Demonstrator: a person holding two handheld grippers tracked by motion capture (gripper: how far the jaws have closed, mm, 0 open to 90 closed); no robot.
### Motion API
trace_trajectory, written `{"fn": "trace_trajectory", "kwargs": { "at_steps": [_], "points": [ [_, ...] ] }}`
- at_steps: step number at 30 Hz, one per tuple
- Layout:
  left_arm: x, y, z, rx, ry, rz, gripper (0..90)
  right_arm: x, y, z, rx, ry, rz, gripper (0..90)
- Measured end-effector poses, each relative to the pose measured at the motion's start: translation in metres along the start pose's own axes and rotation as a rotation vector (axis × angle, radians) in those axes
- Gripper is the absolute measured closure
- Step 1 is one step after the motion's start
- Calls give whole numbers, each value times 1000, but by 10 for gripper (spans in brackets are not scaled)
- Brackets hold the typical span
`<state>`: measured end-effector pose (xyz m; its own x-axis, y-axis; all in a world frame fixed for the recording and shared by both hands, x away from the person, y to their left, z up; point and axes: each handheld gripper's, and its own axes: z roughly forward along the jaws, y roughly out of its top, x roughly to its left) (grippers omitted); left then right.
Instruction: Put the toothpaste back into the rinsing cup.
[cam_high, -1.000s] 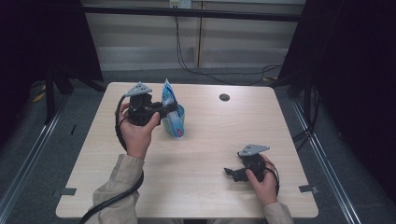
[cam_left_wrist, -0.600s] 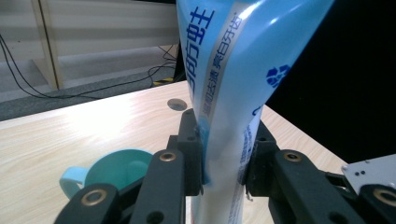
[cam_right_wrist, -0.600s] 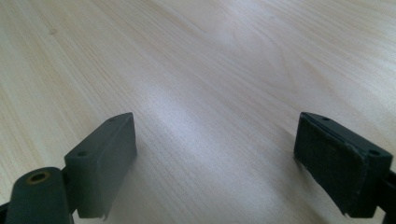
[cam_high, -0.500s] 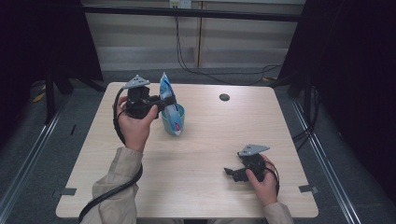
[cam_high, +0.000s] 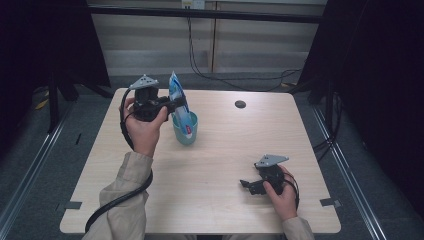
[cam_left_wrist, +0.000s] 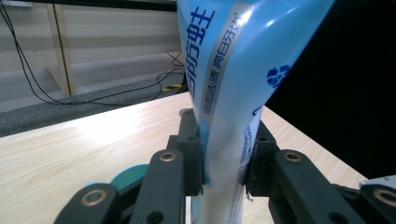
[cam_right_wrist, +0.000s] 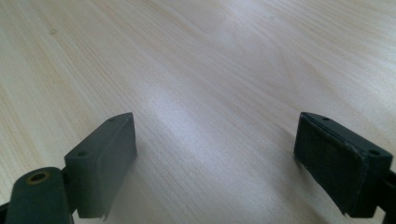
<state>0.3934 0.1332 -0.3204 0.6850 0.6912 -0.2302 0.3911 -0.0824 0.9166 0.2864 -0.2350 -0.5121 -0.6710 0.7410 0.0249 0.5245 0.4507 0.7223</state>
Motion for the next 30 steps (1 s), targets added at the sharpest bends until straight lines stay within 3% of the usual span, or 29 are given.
{"fn": "trace_trajectory", "kwargs": {
  "at_steps": [30],
  "points": [
    [15,12,10,-19,33,3,729,0,0,0,-1,1,-1,125]
  ]
}}
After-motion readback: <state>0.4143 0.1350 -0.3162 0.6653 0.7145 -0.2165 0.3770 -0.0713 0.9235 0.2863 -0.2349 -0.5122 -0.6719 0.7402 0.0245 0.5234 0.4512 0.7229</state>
